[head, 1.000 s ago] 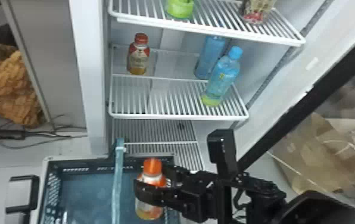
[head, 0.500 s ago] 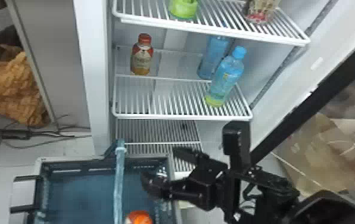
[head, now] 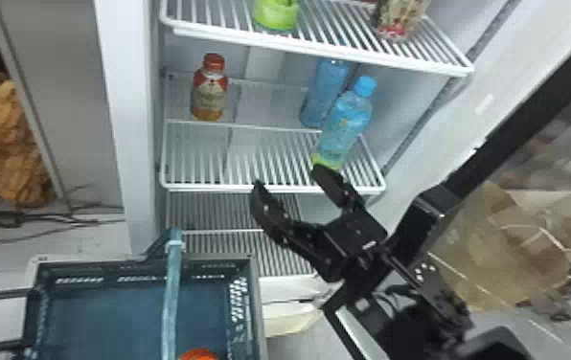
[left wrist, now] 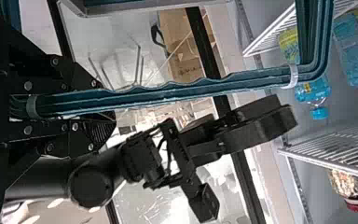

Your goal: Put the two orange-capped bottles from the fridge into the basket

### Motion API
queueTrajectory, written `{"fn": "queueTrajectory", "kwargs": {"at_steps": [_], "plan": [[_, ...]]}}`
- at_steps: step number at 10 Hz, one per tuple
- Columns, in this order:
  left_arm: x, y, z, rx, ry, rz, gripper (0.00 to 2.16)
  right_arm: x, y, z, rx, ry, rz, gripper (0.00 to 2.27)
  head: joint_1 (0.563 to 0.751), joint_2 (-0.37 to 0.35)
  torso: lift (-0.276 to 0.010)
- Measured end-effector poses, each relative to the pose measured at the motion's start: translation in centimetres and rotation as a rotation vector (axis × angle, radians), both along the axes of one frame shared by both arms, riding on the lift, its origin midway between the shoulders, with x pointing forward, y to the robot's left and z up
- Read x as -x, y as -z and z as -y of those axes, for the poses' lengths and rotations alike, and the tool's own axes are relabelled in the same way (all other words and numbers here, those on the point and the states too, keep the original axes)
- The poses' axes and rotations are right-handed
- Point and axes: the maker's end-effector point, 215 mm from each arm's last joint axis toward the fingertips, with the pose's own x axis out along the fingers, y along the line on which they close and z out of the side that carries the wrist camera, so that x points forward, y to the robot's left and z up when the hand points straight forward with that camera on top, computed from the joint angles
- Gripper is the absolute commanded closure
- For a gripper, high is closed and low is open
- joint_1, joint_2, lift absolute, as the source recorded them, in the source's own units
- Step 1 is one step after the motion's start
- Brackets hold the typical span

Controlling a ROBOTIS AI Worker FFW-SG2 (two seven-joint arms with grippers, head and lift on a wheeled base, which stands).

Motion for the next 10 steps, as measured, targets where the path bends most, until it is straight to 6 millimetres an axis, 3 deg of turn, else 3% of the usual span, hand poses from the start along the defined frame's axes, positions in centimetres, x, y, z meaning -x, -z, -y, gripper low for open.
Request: {"fn": "queueTrajectory", "kwargs": {"at_steps": [3,10], "plan": [[-0.1,-0.1,0.0,0.001,-0.001,0.001,1.2,-4.9,2.1,1.1,0.003,0.046,0.103,0.13,0.695,-0.333,-0.235],[0.0,-0.1,0.1,-0.002,0.01,0.007,1.2,-13.8,6.5,-0.3,0.126,0.04,0.169,0.13,0.695,-0.271,-0.235]]}}
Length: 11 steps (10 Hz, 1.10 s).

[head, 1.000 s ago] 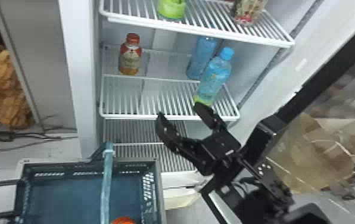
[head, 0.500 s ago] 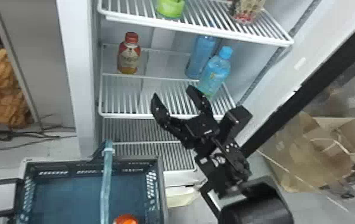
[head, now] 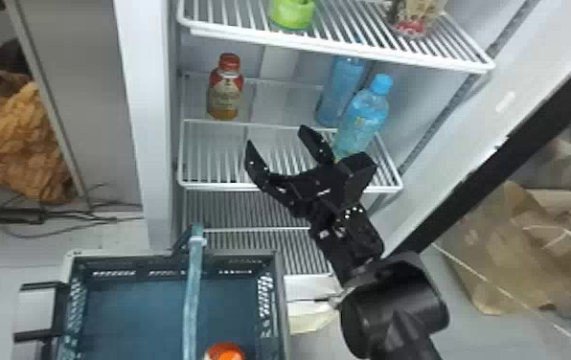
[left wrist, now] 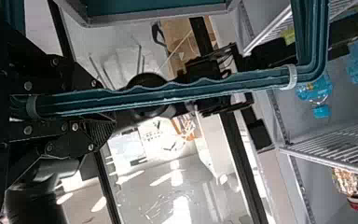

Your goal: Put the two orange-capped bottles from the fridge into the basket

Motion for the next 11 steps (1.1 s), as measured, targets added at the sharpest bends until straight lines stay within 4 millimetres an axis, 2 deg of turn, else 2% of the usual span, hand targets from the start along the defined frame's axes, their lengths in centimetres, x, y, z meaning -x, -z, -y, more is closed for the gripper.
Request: {"fn": "queueTrajectory", "kwargs": {"at_steps": [6,9,11], "plan": [[0.0,-0.1,0.2,0.0,0.008,0.004,1.2,-7.0,1.2,-1.0,-0.021,-0.028,0.003,0.09,0.695,-0.234,-0.235],[-0.2,-0.1,0.5,0.004,0.011,0.003,1.2,-9.1,1.4,-2.3,-0.062,-0.082,-0.022,0.08,0.695,-0.216,-0.235],[-0.3,0.0,0.7,0.007,0.016,0.005,1.2,-10.2,0.9,-4.2,-0.054,-0.134,-0.022,0.07,0.695,-0.189,-0.235]]}}
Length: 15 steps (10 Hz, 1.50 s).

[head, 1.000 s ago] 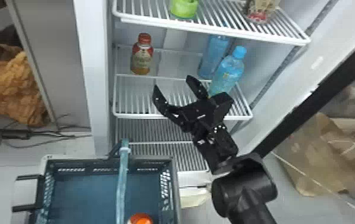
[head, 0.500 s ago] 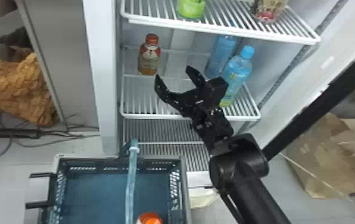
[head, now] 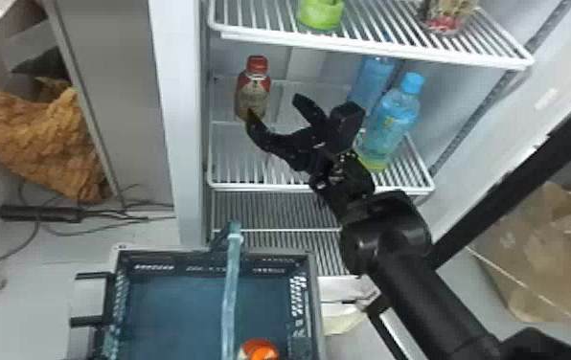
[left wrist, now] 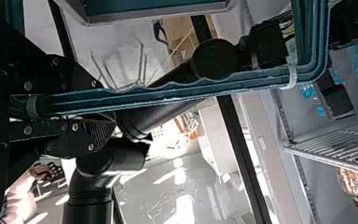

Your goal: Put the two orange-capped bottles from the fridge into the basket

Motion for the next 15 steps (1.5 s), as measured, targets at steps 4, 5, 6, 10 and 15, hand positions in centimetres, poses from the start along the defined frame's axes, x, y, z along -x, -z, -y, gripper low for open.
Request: {"fn": "queueTrajectory", "kwargs": {"at_steps": [4,5,6,10,15], "plan": [[0.0,-0.1,0.3,0.004,0.008,0.001,1.2,-1.5,-1.2,-2.0,0.037,-0.022,0.025,0.05,0.695,-0.163,-0.235],[0.0,-0.1,0.4,0.006,0.01,0.003,1.2,-1.8,-1.5,-2.5,0.048,-0.026,0.03,0.05,0.695,-0.156,-0.235],[0.0,-0.2,0.5,0.007,0.012,0.004,1.2,-2.1,-1.5,-2.8,0.058,-0.023,0.03,0.05,0.695,-0.153,-0.235],[0.0,-0.2,0.6,0.009,0.017,0.004,1.2,-4.0,-1.5,-1.5,0.094,0.025,0.026,0.22,0.695,-0.166,-0.235],[0.0,-0.2,1.0,0.015,0.027,0.004,1.2,-5.9,-0.6,-1.8,0.132,0.028,-0.025,0.88,0.695,-0.163,-0.235]]}}
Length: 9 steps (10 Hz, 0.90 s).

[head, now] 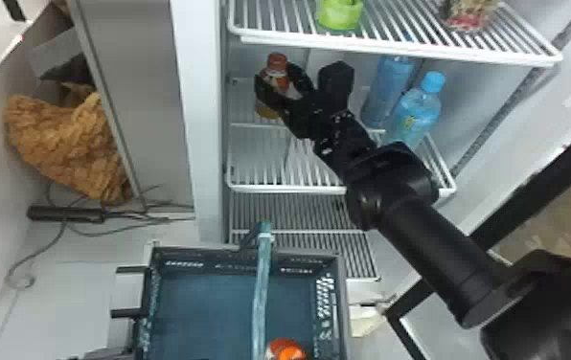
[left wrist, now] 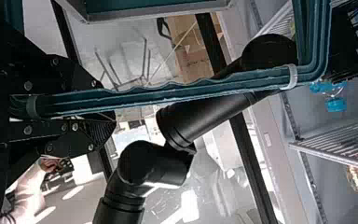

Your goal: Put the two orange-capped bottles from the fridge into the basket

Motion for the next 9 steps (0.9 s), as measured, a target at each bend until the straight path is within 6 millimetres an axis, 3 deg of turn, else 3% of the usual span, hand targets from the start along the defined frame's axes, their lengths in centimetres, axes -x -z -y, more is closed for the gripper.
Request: {"fn": "queueTrajectory", "kwargs": {"at_steps": [2,3,6,9], "plan": [[0.0,0.0,-0.1,0.004,-0.004,-0.002,1.2,0.8,2.0,0.3,-0.05,0.014,-0.048,0.88,0.695,-0.168,-0.235],[0.0,0.0,-0.2,0.005,-0.006,-0.004,1.2,1.4,1.5,-0.1,-0.087,0.01,-0.036,0.88,0.695,-0.165,-0.235],[0.3,0.2,-0.5,0.009,-0.012,-0.018,1.2,3.7,-1.9,-1.8,-0.139,-0.029,0.083,0.88,0.695,-0.143,-0.235],[0.5,0.1,-0.7,0.013,-0.02,-0.026,1.2,6.0,-5.5,-0.5,-0.142,-0.014,0.2,0.88,0.695,-0.161,-0.235]]}}
